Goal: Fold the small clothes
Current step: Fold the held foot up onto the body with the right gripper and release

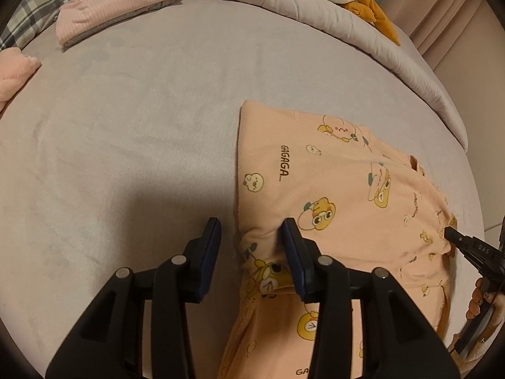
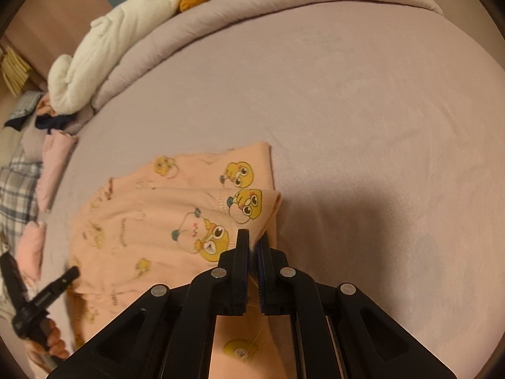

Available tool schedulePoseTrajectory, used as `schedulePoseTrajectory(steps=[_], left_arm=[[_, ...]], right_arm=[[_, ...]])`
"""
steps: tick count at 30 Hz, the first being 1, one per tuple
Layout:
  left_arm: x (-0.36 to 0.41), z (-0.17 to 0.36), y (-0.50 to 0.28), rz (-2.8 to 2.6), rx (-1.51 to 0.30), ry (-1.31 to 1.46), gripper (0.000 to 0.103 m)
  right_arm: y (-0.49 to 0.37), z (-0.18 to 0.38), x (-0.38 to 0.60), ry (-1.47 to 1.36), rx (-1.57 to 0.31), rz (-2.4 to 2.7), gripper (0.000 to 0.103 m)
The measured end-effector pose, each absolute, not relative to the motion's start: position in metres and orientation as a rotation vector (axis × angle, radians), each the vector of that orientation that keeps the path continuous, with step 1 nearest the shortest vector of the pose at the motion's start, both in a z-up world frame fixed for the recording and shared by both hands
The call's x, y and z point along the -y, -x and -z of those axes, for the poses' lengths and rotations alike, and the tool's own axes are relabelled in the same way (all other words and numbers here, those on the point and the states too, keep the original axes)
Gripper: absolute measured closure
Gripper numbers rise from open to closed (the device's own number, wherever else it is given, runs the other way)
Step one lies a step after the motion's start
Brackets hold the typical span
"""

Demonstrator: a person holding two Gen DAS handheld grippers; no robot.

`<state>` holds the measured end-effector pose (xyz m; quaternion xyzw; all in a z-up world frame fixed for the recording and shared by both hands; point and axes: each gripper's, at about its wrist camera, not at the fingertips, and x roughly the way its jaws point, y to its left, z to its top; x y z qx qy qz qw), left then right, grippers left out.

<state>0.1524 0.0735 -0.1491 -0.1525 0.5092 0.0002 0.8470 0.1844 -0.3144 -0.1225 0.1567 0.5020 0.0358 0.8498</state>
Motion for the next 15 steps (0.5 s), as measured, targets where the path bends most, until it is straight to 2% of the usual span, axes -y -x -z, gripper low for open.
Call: schedulePoseTrajectory(steps=[8,10,11,12,15], left_arm=[[-0.069,0.139,-0.145,-0.025,-1.064,0.304,0.058],[-0.066,0.131,-0.138,-0.025,-1.054,0.294,0.052],[-0.065,0.127,-0.133,-0.020,-1.048,0.293,0.041],[-0.065,0.124,-0.127,-0.015,-1.039,0.294,0.036],[-0.067,0.111,-0.108,-0.008,-1.003,0.314,0.034]], right_arm=[[-0.179,0.122,0.316,-0.283,-1.044,-0.047,0.098],[-0.177,0.120,0.317,-0.269,-1.038,-0.045,0.098],[-0.175,0.119,0.317,-0.266,-1.037,-0.049,0.095],[-0.172,0.117,0.317,-0.262,-1.036,-0.050,0.089],[-0.160,0.109,0.319,-0.228,-1.008,-0.037,0.076]])
